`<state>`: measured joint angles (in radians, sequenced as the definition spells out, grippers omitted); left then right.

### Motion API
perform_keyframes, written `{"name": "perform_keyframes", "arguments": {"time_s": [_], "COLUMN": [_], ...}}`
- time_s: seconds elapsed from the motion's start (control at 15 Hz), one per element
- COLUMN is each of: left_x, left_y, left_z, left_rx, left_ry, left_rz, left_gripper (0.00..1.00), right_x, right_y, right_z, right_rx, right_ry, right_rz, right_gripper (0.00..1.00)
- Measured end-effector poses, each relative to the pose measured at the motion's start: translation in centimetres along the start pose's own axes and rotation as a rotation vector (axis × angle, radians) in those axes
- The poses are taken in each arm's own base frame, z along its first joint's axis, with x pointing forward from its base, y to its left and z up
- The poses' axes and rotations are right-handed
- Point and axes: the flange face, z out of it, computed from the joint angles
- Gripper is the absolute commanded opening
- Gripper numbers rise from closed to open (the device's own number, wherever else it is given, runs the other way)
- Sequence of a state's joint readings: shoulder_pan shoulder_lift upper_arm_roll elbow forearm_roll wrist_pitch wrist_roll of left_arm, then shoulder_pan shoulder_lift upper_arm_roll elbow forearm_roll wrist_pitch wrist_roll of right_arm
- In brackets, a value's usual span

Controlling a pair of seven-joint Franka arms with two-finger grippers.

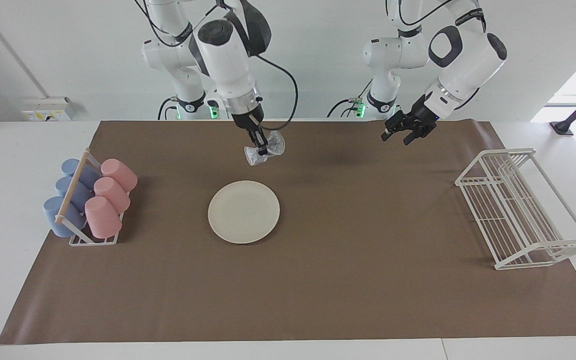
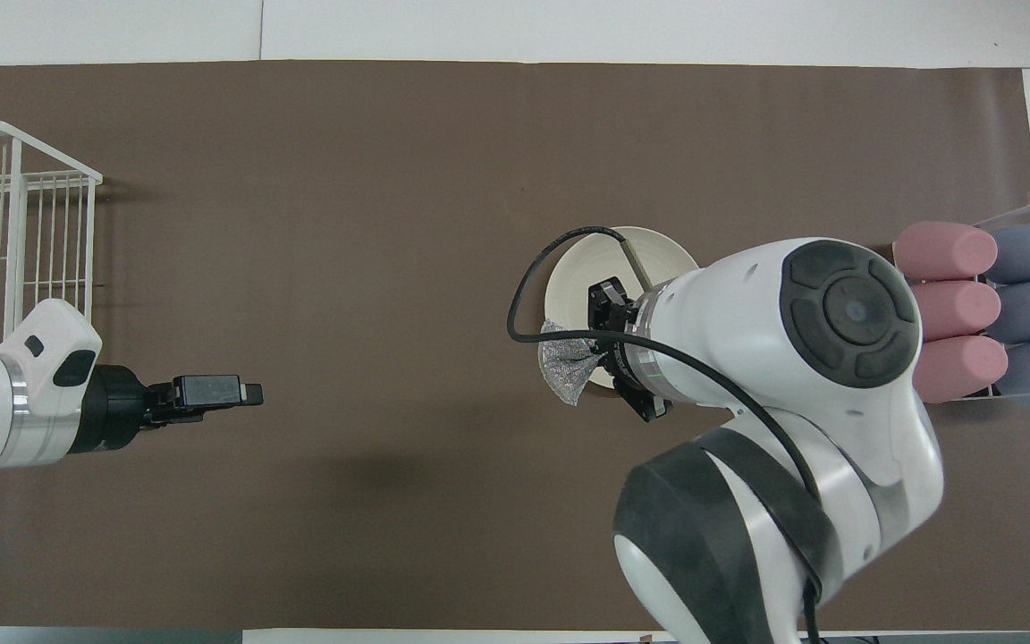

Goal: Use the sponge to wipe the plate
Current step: 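Carry the sponge from the plate back to the left gripper with the right gripper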

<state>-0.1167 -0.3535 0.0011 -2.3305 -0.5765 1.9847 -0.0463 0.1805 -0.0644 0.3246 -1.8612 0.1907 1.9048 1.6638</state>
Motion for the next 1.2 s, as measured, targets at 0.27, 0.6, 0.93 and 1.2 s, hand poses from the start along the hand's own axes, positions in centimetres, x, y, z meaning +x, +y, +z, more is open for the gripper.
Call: {"name": "perform_keyframes", "arguments": {"time_s": [0.27,0.6,0.93,1.2], "left_x": [1.8,0.5,-2.6,-4.8], "left_y": [3.3,7.1,12.9,16.1], "left_z": [-0.9,-0.4,2.4,4.5], "left_rx": [-0.247,-0.485,-0.537,-0.523], "left_ry": [-0.036,-0.16,-0.24,-0.246], "left_rz": [-0.125,-0.183,-0.133,-0.092], "left_gripper": [1.0,1.0,1.0,0.89], "right_x": [-8.0,-10.2,-10.1,-10.1], "right_y": [2.2,2.5,2.4,2.4], "right_z": [-4.8,-2.7,-2.7,-2.7], "right_rx": [0.022,-0.007,-0.008,-0.008], "right_ry": [0.024,0.038,0.038,0.038], "right_rz": [0.134,0.163,0.165,0.165], "right_gripper": [0.0,0.0,0.0,0.0]}}
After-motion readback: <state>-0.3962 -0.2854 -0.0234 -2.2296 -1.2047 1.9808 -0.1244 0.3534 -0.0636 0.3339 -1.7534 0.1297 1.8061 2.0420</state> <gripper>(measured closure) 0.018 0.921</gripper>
